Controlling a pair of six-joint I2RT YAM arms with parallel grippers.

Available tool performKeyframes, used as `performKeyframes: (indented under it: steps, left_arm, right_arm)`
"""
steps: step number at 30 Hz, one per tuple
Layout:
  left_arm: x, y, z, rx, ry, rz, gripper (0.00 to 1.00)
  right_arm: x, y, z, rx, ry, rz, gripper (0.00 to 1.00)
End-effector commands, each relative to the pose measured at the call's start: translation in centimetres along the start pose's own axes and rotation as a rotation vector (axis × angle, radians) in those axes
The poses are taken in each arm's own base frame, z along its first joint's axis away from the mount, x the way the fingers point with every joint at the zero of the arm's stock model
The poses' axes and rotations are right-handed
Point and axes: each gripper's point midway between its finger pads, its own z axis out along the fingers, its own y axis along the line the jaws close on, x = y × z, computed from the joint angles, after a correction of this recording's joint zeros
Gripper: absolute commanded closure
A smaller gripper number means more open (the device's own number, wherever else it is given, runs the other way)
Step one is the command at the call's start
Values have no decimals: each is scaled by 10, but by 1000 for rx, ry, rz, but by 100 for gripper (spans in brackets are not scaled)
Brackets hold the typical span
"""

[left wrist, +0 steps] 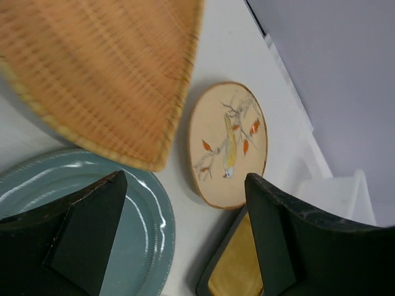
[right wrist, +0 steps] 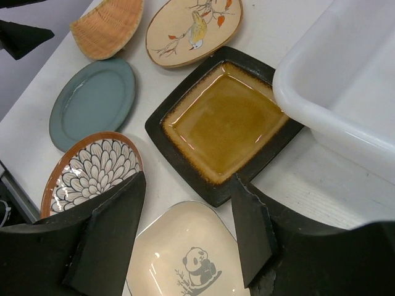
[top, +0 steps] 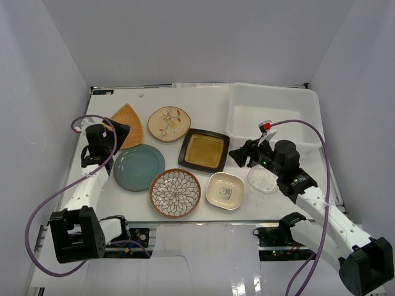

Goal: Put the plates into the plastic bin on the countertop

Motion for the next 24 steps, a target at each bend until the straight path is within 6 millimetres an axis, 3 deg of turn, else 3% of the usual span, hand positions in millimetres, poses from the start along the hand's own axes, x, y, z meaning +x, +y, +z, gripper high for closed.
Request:
performKeyframes:
  steps: [1,4,7,9,11,15,17,22,24]
  left_arm:
    - [-35,44,0,-58,-109,-155,13]
    - [-51,77,9,-110,-149,-214,16]
    - [-53,104,25,-116,-123,-234,19]
    - [-47,110,37,-36,-66,-280,20]
    - [-55,121,44,-12,-67,-287,23]
    - [-48,150,70,-40,-9,-255,28]
    - [-55,150,79,-29,-16,-236,28]
    - [-47,150,104,55,58,-217,33]
    - [-49,150,113,68,69,-206,47]
  right_arm:
    - [-5,10,0,-57,-3,-19,36]
    - [-3,12,0,-70,1,-21,36]
    - [-2,12,0,-69,2,-24,35]
    - [0,11,0,-70,5,-23,35]
    - [3,11,1,-73,17,-22,34]
    - [5,11,3,-79,25,-21,34]
    - [6,12,4,-84,32,-20,34]
    - [11,9,8,-77,52,-14,34]
    - [13,8,10,-75,62,-10,34]
